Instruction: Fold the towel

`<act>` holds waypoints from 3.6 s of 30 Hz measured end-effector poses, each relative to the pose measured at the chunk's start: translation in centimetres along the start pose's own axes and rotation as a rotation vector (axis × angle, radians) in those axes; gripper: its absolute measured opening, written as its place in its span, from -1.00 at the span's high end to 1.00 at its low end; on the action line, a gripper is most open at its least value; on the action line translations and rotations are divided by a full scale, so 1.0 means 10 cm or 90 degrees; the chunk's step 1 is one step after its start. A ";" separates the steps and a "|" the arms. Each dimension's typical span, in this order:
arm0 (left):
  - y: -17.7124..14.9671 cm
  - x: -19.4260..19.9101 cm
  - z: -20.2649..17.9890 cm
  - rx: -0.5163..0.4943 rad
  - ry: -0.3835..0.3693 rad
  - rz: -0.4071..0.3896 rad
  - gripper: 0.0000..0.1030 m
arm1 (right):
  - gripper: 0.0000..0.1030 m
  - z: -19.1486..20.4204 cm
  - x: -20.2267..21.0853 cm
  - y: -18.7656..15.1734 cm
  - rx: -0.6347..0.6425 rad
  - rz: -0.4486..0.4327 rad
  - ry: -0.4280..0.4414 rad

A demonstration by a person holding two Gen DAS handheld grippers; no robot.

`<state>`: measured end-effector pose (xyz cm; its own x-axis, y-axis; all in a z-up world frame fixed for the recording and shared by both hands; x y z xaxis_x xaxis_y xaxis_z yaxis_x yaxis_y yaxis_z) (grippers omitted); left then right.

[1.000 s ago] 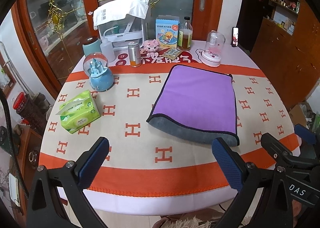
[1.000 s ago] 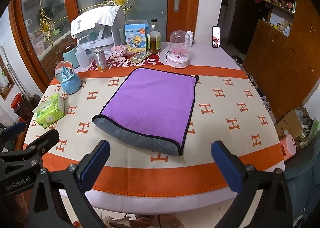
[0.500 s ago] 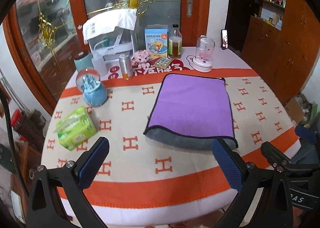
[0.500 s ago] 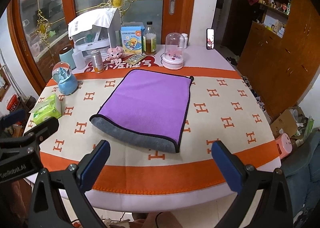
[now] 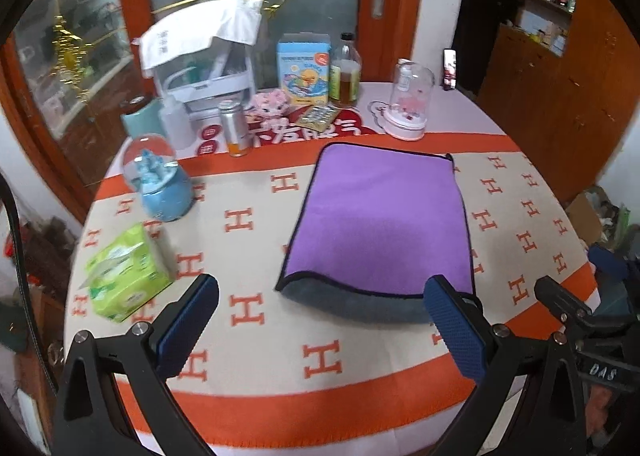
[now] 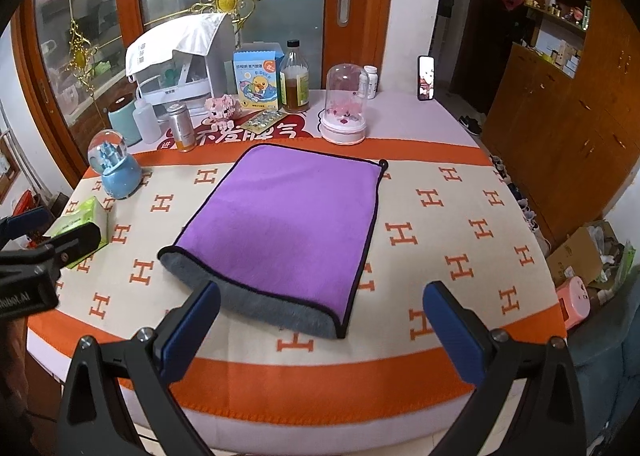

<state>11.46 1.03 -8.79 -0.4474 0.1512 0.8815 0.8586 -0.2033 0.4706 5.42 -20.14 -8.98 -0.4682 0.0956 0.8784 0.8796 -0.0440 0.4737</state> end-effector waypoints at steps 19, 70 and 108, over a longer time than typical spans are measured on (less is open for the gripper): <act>-0.02 -1.51 0.05 -0.187 -0.082 0.150 -0.37 | -0.51 -0.24 -1.43 -0.30 0.109 0.152 0.120; -0.29 -2.18 -0.02 -0.350 -0.171 0.364 0.82 | 0.78 0.00 -1.74 -0.58 0.116 0.256 0.284; 2.23 -3.18 -0.20 -0.189 0.125 0.145 0.88 | 0.90 -0.97 -2.61 1.76 -0.043 0.091 0.072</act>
<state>44.31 -10.22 -26.21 -0.3180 -0.1110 0.9416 0.8447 -0.4841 0.2282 32.31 -33.05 -22.94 -0.3484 -0.0293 0.9369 0.9321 -0.1162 0.3430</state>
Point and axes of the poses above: each gripper's, at about its wrist camera, not at the fingertips, and x roughly against the way its jaws point, z to its left, y to its top, the point moved 9 cm from there along -x, roughly the way its jaws point, and after that the axes turned 9 degrees about z, right-handed, at the moved point
